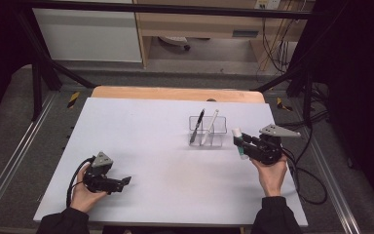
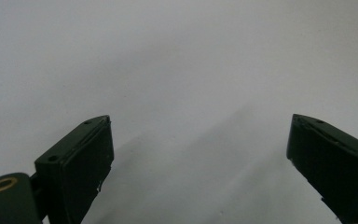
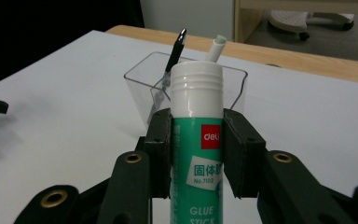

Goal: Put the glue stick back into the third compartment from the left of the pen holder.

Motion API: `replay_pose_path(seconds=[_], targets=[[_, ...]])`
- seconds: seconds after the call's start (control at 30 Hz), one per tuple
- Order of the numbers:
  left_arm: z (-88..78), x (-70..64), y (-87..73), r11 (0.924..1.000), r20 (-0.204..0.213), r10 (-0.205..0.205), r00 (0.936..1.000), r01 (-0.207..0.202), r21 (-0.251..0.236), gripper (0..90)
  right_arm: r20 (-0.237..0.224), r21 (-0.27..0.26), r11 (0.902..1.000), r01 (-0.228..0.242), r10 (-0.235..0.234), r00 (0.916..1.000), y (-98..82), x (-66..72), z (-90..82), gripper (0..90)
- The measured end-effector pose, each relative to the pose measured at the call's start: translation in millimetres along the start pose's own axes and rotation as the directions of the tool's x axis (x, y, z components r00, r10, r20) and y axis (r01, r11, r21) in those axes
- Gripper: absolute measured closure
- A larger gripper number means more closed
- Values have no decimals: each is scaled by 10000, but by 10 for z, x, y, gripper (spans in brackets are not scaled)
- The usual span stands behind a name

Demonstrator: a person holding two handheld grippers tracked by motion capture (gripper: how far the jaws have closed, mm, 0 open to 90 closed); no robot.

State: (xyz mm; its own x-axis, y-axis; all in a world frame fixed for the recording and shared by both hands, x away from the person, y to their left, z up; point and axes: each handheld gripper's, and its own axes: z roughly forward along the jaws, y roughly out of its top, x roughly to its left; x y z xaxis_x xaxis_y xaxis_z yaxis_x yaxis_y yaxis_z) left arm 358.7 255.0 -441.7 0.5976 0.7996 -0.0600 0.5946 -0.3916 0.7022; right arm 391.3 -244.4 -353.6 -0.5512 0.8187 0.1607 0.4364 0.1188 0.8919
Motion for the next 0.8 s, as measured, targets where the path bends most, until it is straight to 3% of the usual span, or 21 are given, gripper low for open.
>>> replay_pose_path(seconds=[0.8], targets=[[2,11,-4,10000,68,-39,10000,39,-32,66,695,-1186,9929,-123,207,9974,311,16,276,659]])
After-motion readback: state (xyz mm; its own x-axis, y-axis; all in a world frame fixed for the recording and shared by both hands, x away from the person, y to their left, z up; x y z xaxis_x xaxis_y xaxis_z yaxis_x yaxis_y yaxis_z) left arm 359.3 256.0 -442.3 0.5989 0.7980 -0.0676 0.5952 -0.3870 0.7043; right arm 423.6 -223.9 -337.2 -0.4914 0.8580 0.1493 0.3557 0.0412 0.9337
